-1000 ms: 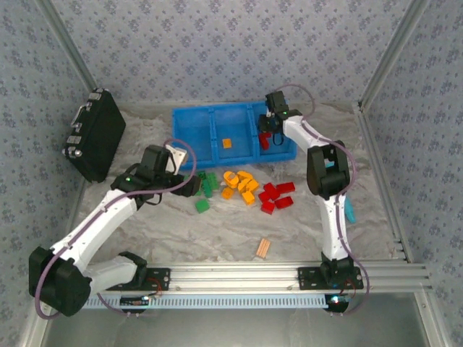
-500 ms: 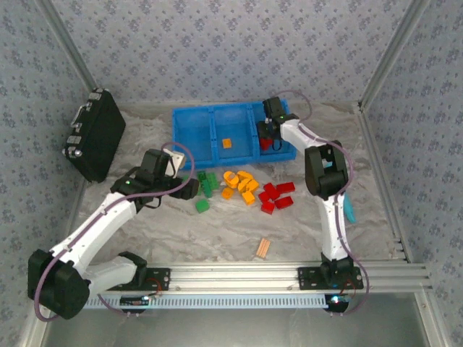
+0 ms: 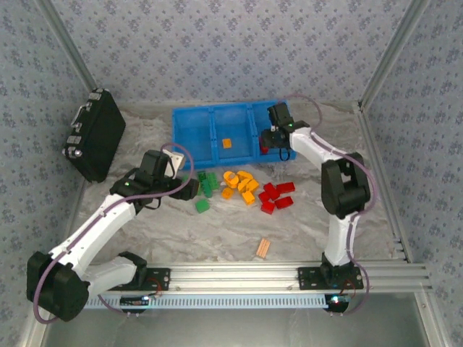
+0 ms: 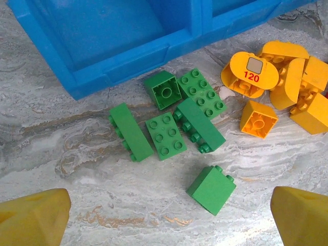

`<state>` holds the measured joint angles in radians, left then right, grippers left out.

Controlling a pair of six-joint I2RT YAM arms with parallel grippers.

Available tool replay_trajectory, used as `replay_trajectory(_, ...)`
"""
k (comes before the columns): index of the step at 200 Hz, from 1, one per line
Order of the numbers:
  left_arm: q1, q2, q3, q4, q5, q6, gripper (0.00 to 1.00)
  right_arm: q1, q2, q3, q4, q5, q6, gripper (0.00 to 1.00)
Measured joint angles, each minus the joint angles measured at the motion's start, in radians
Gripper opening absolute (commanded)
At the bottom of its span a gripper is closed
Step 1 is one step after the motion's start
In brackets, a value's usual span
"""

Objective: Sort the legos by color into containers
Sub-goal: Place the lego in the container, then pick up the lego from the middle-right of the table.

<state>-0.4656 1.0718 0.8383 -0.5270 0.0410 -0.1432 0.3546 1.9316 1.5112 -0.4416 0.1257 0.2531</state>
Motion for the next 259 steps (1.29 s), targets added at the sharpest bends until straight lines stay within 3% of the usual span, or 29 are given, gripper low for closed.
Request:
replay_trajectory(58, 0.000, -0.018, -0.009, 0.007, 0.026, 0.000, 1.00, 0.020, -0.375, -0.305, -0.027, 0.024, 0.043, 0.64)
replay_trajectory(94, -0.001, -0.018, -0.011, 0.008, 0.031, 0.000, 1.00, 0.020, -0.482, -0.465, -0.072, 0.024, 0.087, 0.69)
replay_trajectory(172, -0.001, -0.028, -0.018, 0.011, 0.041, -0.001, 1.00, -0.002, -0.462, -0.585, -0.059, 0.001, 0.129, 0.81)
replay_trajectory(259, -0.002, -0.037, -0.026, 0.007, 0.022, -0.007, 1.00, -0.003, -0.333, -0.585, 0.008, -0.048, 0.128, 0.85)
